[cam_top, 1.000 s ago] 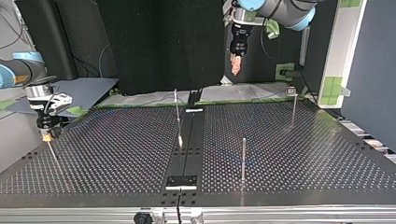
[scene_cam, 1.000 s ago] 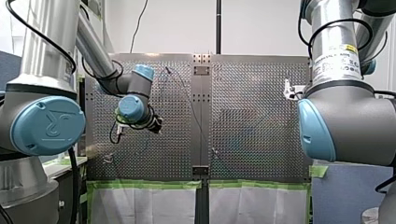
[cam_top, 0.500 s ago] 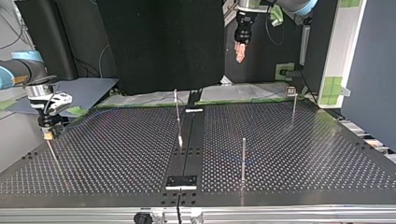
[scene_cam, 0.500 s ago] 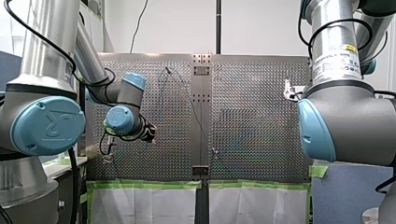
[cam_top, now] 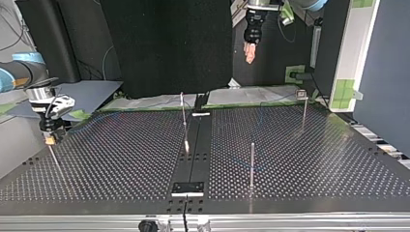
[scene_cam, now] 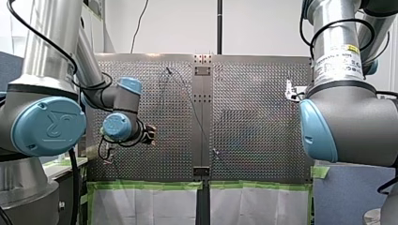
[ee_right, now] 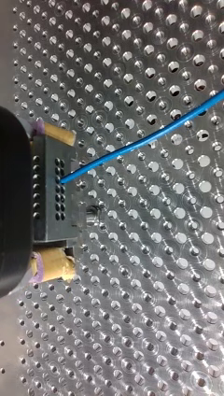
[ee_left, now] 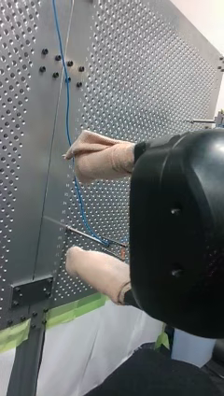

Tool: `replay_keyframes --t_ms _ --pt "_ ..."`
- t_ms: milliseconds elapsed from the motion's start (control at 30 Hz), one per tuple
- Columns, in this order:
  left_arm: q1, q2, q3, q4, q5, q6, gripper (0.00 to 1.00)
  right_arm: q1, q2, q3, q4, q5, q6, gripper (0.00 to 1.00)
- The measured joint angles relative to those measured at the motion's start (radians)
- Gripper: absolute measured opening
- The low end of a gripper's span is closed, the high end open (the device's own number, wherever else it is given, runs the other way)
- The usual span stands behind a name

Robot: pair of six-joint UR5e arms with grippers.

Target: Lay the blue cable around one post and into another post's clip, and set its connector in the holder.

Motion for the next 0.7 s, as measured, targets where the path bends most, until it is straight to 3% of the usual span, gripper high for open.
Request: replay_keyframes --t_ms 700 --pt "-0.004 -0.1 0.024 0.188 0.016 -0.007 1.0 0.0 0.0 0.0 0.0 0.0 0.0 0.92"
